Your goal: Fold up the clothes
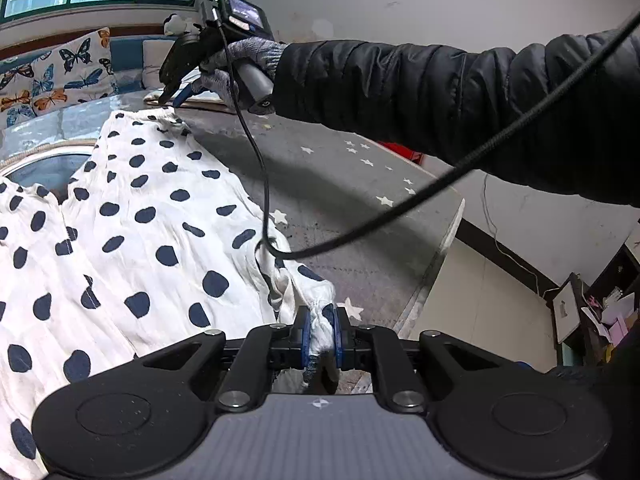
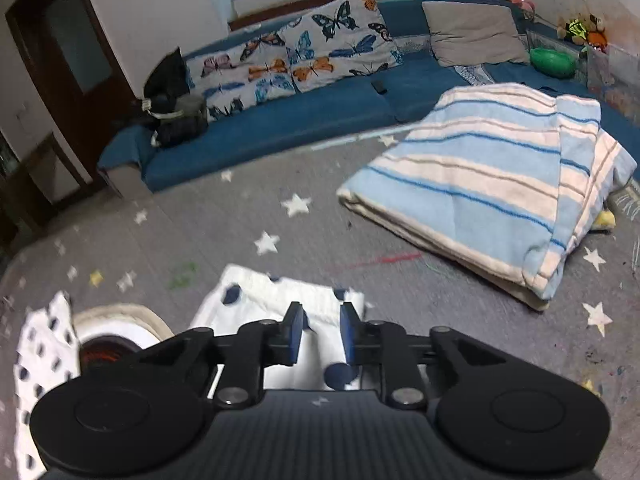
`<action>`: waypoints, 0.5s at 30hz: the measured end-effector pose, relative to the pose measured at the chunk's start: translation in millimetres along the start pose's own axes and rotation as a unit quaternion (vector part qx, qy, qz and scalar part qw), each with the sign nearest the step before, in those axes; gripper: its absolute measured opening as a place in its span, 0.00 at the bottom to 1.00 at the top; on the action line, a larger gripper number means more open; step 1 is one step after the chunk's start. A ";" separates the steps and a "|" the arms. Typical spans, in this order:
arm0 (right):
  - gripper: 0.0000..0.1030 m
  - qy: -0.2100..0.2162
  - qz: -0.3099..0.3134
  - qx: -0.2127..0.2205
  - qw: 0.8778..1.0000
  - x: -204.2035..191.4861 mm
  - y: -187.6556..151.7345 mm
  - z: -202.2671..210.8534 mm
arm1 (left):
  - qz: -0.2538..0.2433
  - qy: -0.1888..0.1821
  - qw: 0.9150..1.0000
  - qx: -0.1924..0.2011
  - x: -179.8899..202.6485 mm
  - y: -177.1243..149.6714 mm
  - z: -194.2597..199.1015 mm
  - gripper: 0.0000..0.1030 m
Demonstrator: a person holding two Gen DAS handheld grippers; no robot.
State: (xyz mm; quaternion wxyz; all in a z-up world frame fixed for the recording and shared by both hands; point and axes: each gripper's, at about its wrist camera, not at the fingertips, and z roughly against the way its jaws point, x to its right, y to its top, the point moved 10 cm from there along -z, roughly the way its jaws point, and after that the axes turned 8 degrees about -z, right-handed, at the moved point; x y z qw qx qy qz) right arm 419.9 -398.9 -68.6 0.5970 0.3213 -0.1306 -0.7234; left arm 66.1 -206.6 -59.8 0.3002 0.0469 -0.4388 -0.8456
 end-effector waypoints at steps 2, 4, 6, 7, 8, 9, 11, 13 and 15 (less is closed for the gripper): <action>0.27 -0.007 0.003 -0.004 1.000 4.4 -3.5 -6.0 | 0.002 -0.003 1.000 -0.001 -0.5 -0.7 0.8 0.12; 0.27 -0.005 0.002 -0.008 1.000 6.5 -6.6 -12.4 | 0.004 -0.005 1.000 -0.002 -1.1 -1.5 1.4 0.12; 0.31 -0.001 0.004 -0.008 1.000 7.1 -9.9 -18.0 | 0.006 -0.006 1.000 -0.005 -1.1 -1.9 0.0 0.12; 0.32 0.002 0.007 -0.002 1.000 6.0 -10.6 -18.6 | 0.007 -0.006 1.000 -0.006 -1.1 -2.1 -0.7 0.12; 0.32 0.003 0.012 0.000 1.000 4.5 -11.3 -18.9 | 0.008 -0.007 1.000 -0.007 -1.1 -2.2 -1.4 0.12; 0.32 0.003 0.018 0.000 1.000 2.7 -12.0 -19.0 | 0.007 -0.006 1.000 -0.009 -0.4 -1.7 -1.9 0.12; 0.26 0.003 0.028 0.000 1.000 -0.7 -13.3 -19.2 | 0.008 -0.004 1.000 -0.011 -0.8 -0.7 -3.6 0.12; 0.17 0.001 0.029 -0.001 1.000 -0.5 -13.2 -18.5 | 0.009 -0.002 1.000 -0.012 -0.7 0.4 -4.7 0.12; 0.10 -0.002 0.024 -0.002 1.000 1.1 -12.4 -17.6 | 0.009 0.000 1.000 -0.011 -0.1 1.5 -5.5 0.12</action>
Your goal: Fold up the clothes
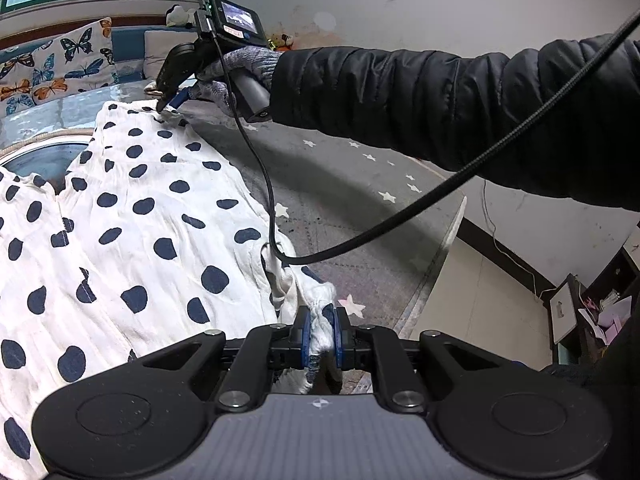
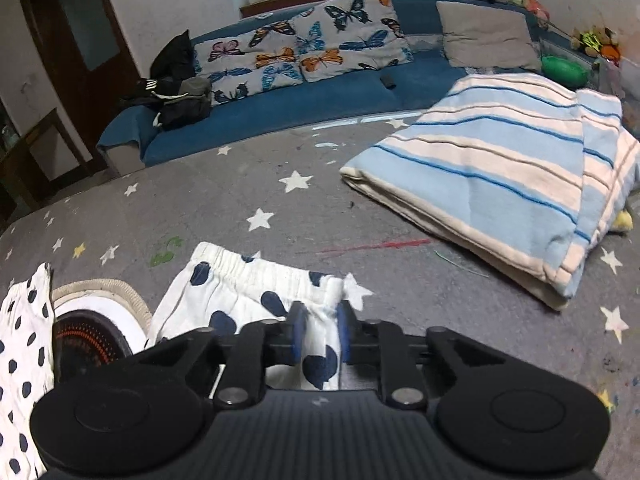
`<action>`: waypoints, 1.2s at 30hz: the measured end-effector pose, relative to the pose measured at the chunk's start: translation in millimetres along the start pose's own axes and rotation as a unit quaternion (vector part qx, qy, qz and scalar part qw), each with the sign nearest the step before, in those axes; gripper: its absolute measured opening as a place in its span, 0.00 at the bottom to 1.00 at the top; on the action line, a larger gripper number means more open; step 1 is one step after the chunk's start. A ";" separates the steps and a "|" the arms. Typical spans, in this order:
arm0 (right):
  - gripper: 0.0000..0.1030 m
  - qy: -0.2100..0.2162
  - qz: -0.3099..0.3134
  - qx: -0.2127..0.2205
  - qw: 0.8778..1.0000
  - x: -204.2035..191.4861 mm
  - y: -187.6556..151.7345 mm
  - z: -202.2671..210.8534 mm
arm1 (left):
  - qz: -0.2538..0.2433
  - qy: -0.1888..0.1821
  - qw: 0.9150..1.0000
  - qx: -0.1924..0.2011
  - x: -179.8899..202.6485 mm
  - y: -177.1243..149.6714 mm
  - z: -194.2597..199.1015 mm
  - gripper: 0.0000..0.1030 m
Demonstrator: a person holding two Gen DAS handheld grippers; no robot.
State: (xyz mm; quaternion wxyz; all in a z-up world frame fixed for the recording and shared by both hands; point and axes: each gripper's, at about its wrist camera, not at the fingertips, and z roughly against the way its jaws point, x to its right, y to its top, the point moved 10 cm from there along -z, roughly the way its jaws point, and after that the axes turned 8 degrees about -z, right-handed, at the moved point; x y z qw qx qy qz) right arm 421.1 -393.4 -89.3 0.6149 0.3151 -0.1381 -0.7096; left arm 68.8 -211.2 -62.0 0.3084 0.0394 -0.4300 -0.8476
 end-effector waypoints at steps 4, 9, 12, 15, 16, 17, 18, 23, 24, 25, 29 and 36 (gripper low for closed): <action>0.08 0.000 -0.005 0.010 1.000 0.9 3.6 7.4 | 0.002 0.003 1.000 0.003 0.1 -0.4 0.1 0.12; 0.06 0.006 -0.005 0.028 1.000 -6.2 14.3 23.8 | 0.004 0.010 1.000 0.012 -1.0 -0.9 5.3 0.12; 0.05 0.010 -0.006 0.040 0.999 -12.9 23.3 36.0 | 0.009 0.016 1.000 0.020 -0.9 -1.5 12.5 0.12; 0.05 0.012 -0.004 0.052 0.999 -21.5 32.5 47.5 | 0.015 0.021 0.999 0.027 -1.2 -4.0 19.8 0.12; 0.05 0.014 -0.004 0.055 0.998 -26.0 36.8 52.0 | 0.017 0.023 0.999 0.029 -1.6 -4.8 22.3 0.12; 0.05 0.016 -0.002 0.059 0.998 -30.0 40.2 55.5 | 0.019 0.025 0.999 0.032 -1.9 -5.7 24.8 0.12; 0.05 0.018 -0.001 0.063 0.998 -34.4 43.4 58.7 | 0.022 0.028 0.999 0.035 -2.5 -6.4 27.5 0.12; 0.04 0.023 0.003 0.074 0.997 -56.5 55.3 67.8 | 0.037 0.039 0.997 0.051 -6.4 -12.5 44.1 0.12; 0.04 0.024 0.001 0.076 0.997 -61.4 57.9 68.5 | 0.040 0.042 0.997 0.054 -7.4 -13.6 47.4 0.12; 0.04 0.027 -0.001 0.076 0.997 -67.6 60.7 69.1 | 0.044 0.046 0.996 0.058 -8.8 -14.5 50.9 0.12; 0.04 0.040 -0.002 0.077 0.996 -98.9 71.3 71.4 | 0.067 0.063 0.992 0.080 -15.8 -17.1 70.1 0.11; 0.04 0.062 0.035 0.076 0.995 -197.0 75.6 56.9 | 0.128 0.101 0.979 0.121 -35.6 -37.7 115.4 0.10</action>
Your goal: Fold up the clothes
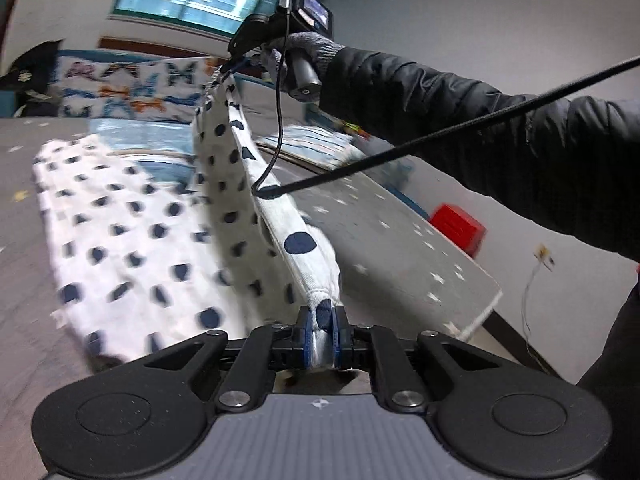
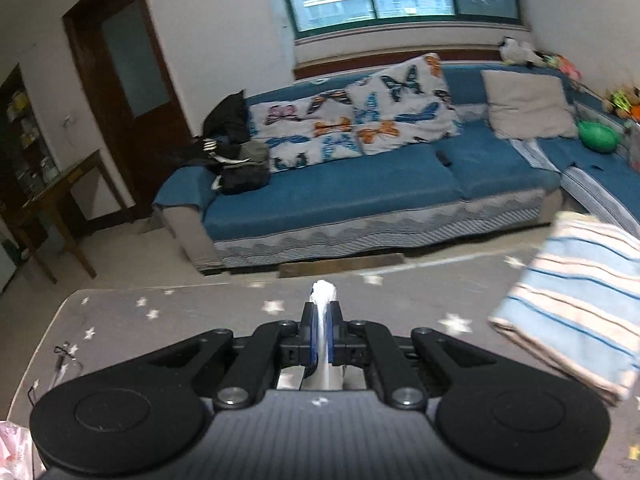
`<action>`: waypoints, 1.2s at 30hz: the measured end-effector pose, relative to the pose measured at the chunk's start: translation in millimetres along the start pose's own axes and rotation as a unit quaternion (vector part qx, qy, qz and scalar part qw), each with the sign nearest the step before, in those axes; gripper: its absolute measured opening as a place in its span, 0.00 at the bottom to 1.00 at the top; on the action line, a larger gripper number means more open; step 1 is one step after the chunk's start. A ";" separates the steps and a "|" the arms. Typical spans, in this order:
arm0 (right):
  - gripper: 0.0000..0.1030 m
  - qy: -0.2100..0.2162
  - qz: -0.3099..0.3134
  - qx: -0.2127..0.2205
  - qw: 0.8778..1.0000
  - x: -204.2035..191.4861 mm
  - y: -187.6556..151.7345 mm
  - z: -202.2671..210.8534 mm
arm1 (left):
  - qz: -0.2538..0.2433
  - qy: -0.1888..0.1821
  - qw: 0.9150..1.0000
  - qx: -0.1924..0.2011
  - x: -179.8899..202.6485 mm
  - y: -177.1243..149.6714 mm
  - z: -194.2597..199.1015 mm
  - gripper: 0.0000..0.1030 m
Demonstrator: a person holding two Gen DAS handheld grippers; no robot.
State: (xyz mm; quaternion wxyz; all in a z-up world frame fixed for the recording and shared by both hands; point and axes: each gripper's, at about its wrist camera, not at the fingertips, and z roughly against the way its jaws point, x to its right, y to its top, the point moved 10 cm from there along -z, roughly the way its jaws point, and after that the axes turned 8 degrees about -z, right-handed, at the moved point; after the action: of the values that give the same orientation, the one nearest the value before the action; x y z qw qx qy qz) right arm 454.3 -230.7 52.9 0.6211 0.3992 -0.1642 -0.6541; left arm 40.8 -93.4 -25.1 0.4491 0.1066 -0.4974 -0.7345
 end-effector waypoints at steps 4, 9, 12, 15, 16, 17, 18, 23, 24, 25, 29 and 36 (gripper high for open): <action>0.04 0.014 0.021 -0.014 1.000 -57.2 -16.2 -26.0 | 0.047 0.024 0.999 0.009 -25.5 -7.7 16.8 0.10; 0.04 0.038 0.038 -0.049 0.997 -130.6 -54.8 -63.7 | 0.086 0.052 0.995 0.014 -45.1 -21.7 38.4 0.10; 0.04 0.053 0.051 -0.073 0.995 -166.3 -83.9 -80.8 | 0.106 0.063 0.992 0.018 -54.2 -32.4 51.6 0.10; 0.04 0.063 0.071 -0.096 0.991 -195.4 -114.4 -94.4 | 0.121 0.067 0.990 0.018 -57.6 -39.4 58.2 0.10; 0.04 0.063 0.079 -0.101 0.990 -203.1 -123.4 -97.1 | 0.125 0.068 0.990 0.018 -58.2 -41.5 60.2 0.10; 0.04 0.064 0.086 -0.107 0.988 -210.5 -132.4 -99.5 | 0.129 0.068 0.989 0.018 -58.6 -43.5 62.2 0.10; 0.04 0.068 0.092 -0.113 0.987 -216.4 -139.9 -100.7 | 0.131 0.066 0.989 0.019 -57.5 -44.5 63.8 0.10; 0.09 0.095 0.098 -0.144 0.980 -237.0 -163.7 -99.5 | 0.128 0.056 0.990 0.020 -45.2 -44.0 67.0 0.10; 0.10 0.104 0.099 -0.146 0.979 -239.2 -163.2 -95.2 | 0.126 0.055 0.990 0.021 -42.1 -43.4 66.8 0.10; 0.10 0.112 0.103 -0.146 0.978 -240.9 -160.3 -90.6 | 0.125 0.053 0.991 0.021 -39.0 -42.8 66.5 0.10; 0.11 0.108 0.133 -0.124 0.977 -241.7 -141.5 -68.9 | 0.116 0.051 0.992 0.026 -33.8 -38.7 68.9 0.10; 0.16 0.091 0.169 -0.095 0.977 -219.9 -107.9 -13.2 | 0.126 0.058 0.990 0.025 -41.6 -43.5 67.6 0.10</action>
State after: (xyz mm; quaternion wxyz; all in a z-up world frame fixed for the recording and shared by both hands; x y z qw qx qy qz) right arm 370.5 -0.7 37.8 0.7700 0.3624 -0.1089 -0.5138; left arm -0.2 -14.2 -40.5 0.5636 0.0964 -0.4983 -0.6517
